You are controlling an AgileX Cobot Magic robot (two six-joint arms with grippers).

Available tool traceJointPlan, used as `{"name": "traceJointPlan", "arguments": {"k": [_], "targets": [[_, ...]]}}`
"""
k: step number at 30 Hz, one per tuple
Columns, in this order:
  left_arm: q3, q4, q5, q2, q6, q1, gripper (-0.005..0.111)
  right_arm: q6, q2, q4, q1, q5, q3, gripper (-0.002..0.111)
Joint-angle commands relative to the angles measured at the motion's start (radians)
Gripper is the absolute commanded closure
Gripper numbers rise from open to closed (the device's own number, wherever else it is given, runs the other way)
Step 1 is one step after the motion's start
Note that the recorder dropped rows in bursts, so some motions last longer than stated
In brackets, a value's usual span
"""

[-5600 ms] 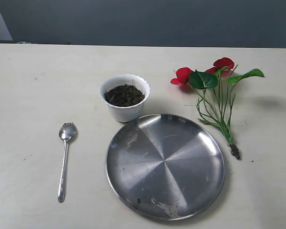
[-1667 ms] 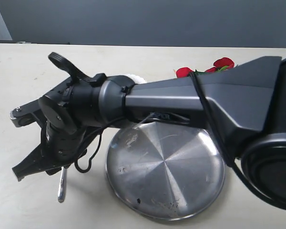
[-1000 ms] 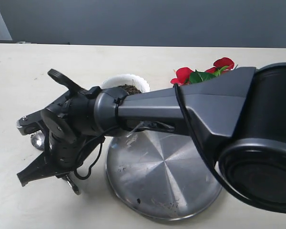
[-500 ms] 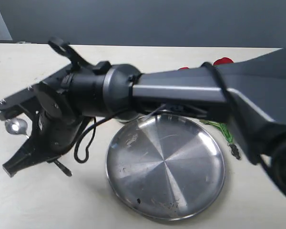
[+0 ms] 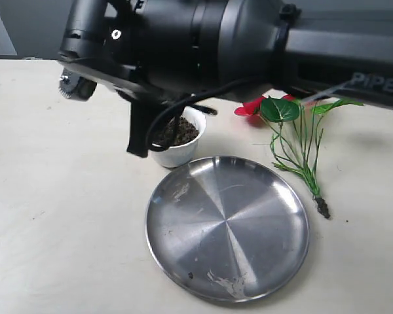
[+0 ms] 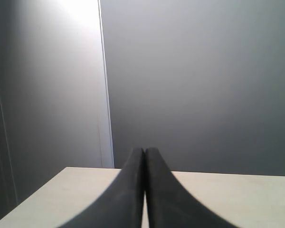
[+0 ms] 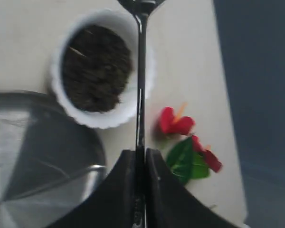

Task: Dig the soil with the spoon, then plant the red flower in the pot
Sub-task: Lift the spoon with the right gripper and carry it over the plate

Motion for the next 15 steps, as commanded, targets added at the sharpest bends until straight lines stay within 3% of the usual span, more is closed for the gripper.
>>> {"name": "traceJointPlan", "arguments": {"k": [1, 15], "targets": [[-0.004, -0.002, -0.004, -0.002, -0.002, -0.009, 0.106, -0.093, -0.025, -0.045, -0.011, 0.030, 0.025, 0.109], [-0.004, -0.002, -0.004, -0.002, -0.002, -0.009, 0.106, -0.277, -0.026, -0.021, -0.091, -0.011, 0.274, 0.109]]}}
